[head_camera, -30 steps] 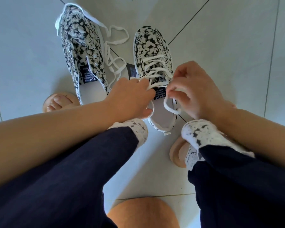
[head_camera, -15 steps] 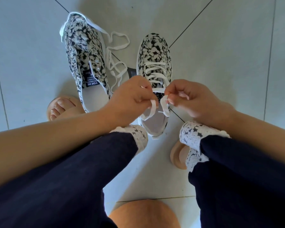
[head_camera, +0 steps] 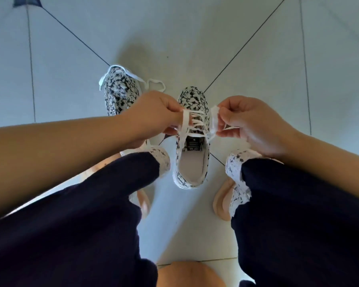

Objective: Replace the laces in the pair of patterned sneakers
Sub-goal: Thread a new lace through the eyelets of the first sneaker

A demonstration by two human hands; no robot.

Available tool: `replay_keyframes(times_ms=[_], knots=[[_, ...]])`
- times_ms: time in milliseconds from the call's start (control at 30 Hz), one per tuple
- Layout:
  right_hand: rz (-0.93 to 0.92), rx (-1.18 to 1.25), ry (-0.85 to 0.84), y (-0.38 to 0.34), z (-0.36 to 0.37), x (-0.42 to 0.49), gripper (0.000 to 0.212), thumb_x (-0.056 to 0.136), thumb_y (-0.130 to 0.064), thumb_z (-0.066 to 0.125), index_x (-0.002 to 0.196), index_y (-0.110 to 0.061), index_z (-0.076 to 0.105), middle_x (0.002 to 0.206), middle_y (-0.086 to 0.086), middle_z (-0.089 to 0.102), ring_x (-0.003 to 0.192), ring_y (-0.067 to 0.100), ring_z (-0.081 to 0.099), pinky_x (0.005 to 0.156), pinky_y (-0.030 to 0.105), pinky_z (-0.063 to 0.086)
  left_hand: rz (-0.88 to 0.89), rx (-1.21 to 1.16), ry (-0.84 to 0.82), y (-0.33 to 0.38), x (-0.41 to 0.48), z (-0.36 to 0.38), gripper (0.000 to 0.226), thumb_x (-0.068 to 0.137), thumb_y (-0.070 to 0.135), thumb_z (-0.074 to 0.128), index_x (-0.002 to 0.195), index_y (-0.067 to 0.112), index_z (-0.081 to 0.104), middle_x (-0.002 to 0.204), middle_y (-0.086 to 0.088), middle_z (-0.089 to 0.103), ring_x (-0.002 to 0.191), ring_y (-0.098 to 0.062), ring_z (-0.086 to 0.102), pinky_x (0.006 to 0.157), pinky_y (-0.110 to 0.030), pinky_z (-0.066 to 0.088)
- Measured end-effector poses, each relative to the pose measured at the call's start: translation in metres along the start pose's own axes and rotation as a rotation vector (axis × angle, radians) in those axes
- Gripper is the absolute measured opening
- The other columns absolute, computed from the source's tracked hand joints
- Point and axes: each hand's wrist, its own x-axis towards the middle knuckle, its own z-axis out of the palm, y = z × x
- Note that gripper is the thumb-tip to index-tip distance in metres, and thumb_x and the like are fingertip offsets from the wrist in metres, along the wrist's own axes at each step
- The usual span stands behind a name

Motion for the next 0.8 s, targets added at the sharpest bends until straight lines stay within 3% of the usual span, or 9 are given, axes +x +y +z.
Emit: replay_keyframes(times_ms=[133, 233, 333, 467, 533, 633, 733, 800], knots=[[-0.083, -0.145, 0.052, -0.03, 0.002, -0.019, 0.016, 0.091, -0.005, 0.052, 0.077, -0.007, 0.058, 0.069, 0.003, 0.058, 0.066, 0.013, 0.057, 0.074, 0.028, 0.054, -0.039, 0.094, 0.021, 0.025, -0.021, -0.002, 0.007, 0.077, 0.004, 0.07, 0.083, 0.006, 0.07, 0.089, -0.013, 0.071, 0.078, -0.019, 0.067, 0.064, -0.02, 0.057], [-0.124, -0.115, 0.108, -0.052, -0.004, -0.033, 0.021, 0.092, -0.003, 0.051, 0.073, -0.009, 0.056, 0.068, 0.003, 0.057, 0.063, 0.011, 0.056, 0.071, 0.026, 0.054, 0.022, 0.138, 0.072, 0.05, -0.037, -0.009, 0.011, 0.073, 0.008, 0.073, 0.084, 0.008, 0.071, 0.084, -0.009, 0.07, 0.072, -0.016, 0.065, 0.062, -0.019, 0.056], [-0.125, -0.261, 0.085, -0.063, -0.007, -0.052, 0.02, 0.092, -0.005, 0.052, 0.074, -0.011, 0.058, 0.072, 0.003, 0.059, 0.067, 0.012, 0.058, 0.077, 0.026, 0.054, 0.029, 0.233, 0.077, 0.065, -0.052, -0.015, 0.018, 0.076, 0.004, 0.071, 0.094, 0.003, 0.07, 0.088, -0.012, 0.069, 0.069, -0.014, 0.064, 0.062, -0.021, 0.056], [-0.102, -0.319, 0.091, -0.08, -0.01, -0.067, 0.018, 0.094, -0.006, 0.049, 0.078, -0.01, 0.058, 0.077, 0.004, 0.06, 0.072, 0.012, 0.059, 0.073, 0.019, 0.054, -0.001, 0.28, 0.041, 0.08, -0.076, -0.018, 0.01, 0.076, 0.01, 0.071, 0.083, 0.004, 0.07, 0.064, -0.002, 0.068, 0.053, -0.008, 0.063, 0.055, -0.02, 0.055], [-0.093, -0.299, 0.056, -0.092, -0.009, -0.077, 0.018, 0.095, -0.008, 0.048, 0.079, -0.01, 0.057, 0.077, 0.004, 0.059, 0.076, 0.013, 0.058, 0.073, 0.019, 0.054, 0.011, 0.233, 0.058, 0.09, -0.086, -0.015, 0.008, 0.079, 0.007, 0.068, 0.083, 0.0, 0.068, 0.062, -0.003, 0.066, 0.047, -0.006, 0.061, 0.054, -0.02, 0.054], [-0.136, -0.314, 0.099, -0.104, -0.007, -0.086, 0.021, 0.096, -0.012, 0.047, 0.076, -0.012, 0.055, 0.073, 0.001, 0.057, 0.084, 0.016, 0.056, 0.077, 0.023, 0.053, 0.035, 0.079, 0.09, 0.103, -0.1, -0.008, 0.004, 0.08, 0.003, 0.066, 0.083, 0.001, 0.067, 0.075, -0.01, 0.067, 0.063, -0.016, 0.066, 0.06, -0.025, 0.058], [-0.141, -0.382, 0.113, -0.114, -0.004, -0.092, 0.022, 0.096, -0.011, 0.046, 0.076, -0.012, 0.055, 0.072, 0.003, 0.056, 0.075, 0.015, 0.054, 0.079, 0.027, 0.053, 0.038, 0.044, 0.193, 0.105, -0.111, -0.004, 0.012, 0.082, 0.001, 0.064, 0.093, 0.0, 0.066, 0.089, -0.015, 0.067, 0.074, -0.021, 0.069, 0.062, -0.03, 0.059], [-0.138, -0.342, 0.147, -0.116, -0.003, -0.098, 0.022, 0.096, -0.01, 0.045, 0.076, -0.011, 0.054, 0.073, 0.004, 0.055, 0.07, 0.014, 0.053, 0.075, 0.024, 0.055, 0.064, -0.032, 0.21, 0.105, -0.119, -0.003, 0.007, 0.083, -0.004, 0.06, 0.083, 0.001, 0.064, 0.083, -0.012, 0.067, 0.073, -0.022, 0.067, 0.066, -0.032, 0.059]])
